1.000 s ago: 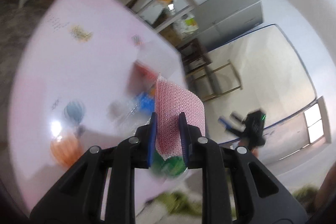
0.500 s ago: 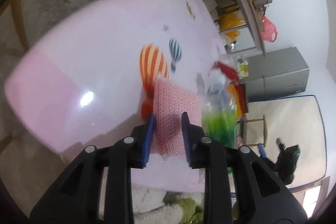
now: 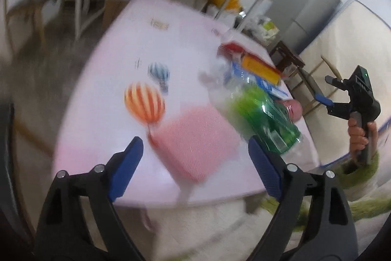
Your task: Collect trash
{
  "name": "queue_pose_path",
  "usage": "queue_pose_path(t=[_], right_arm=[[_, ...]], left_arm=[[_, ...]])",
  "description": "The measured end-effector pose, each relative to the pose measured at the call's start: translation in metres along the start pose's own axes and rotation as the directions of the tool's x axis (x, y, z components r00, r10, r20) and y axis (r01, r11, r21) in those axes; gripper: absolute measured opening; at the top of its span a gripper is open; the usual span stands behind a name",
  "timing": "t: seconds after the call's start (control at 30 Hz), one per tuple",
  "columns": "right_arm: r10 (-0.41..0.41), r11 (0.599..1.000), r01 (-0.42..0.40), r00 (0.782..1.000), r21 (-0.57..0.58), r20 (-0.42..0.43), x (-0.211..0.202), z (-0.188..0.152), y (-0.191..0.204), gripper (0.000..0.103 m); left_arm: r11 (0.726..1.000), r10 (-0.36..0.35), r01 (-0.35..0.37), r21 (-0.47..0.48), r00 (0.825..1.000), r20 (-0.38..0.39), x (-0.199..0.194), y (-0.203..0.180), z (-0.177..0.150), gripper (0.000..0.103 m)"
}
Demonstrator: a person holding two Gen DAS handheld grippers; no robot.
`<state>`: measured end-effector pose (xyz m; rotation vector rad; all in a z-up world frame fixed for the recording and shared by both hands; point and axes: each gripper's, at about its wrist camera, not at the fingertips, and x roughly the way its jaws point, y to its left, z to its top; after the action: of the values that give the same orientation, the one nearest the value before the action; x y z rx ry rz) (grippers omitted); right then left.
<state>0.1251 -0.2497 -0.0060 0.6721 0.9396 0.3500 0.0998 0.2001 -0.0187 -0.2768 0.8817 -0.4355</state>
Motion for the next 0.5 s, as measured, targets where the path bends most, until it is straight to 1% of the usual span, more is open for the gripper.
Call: queue_pose_path(t=[0.03,0.07,0.17,0.2,0.3,0.37,0.43,0.5], right_arm=[[0.000,1.000,0.000,1.000,0.006,-0.001,0.001,-0.001,-0.001,0.074],[-0.002,1.000,0.002,1.000,0.011,-0.001,0.001,-0.001,-0.001,0.074],[-0.006,1.000,0.006,1.000,0.006,0.006,-0.005,-0.003,-0.001,0.074],[-0.009,1.000,0.009,1.000,0.006,0.013,-0.008,-0.003,-0.001,0.074],[-0.018,1.000,0.017,0.999,0.022,0.030,-0.014,-0.003,-0.007,0.074],[-0.021,0.999,0.020,0.999,0.036,0.032,-0.015,-0.002,-0.011,0.074],[-0.022,0.999,0.021,0.999,0.044,0.027,-0.012,-0.003,-0.013,0.074],[-0.021,0.999,0.020,1.000,0.046,0.012,-0.006,-0.003,-0.013,0.074]], left_arm=[[1.000,0.002,-0.002,-0.002,1.000,0.014,0.004,0.006,0.007,0.084],[0.999,-0.006,0.006,-0.045,1.000,0.001,0.016,0.018,0.019,0.084],[0.986,-0.081,0.073,-0.152,0.996,-0.046,0.040,0.036,0.032,0.084],[0.984,-0.089,0.077,-0.162,0.994,-0.067,0.048,0.037,0.033,0.084],[0.986,-0.108,0.090,-0.137,0.986,-0.127,0.063,0.031,0.030,0.084],[0.986,-0.138,0.122,-0.115,0.980,-0.146,0.064,0.021,0.022,0.084],[0.987,-0.140,0.125,-0.100,0.978,-0.154,0.065,0.011,0.012,0.084],[0.983,-0.160,0.143,-0.114,0.974,-0.159,0.063,0.005,0.001,0.084]])
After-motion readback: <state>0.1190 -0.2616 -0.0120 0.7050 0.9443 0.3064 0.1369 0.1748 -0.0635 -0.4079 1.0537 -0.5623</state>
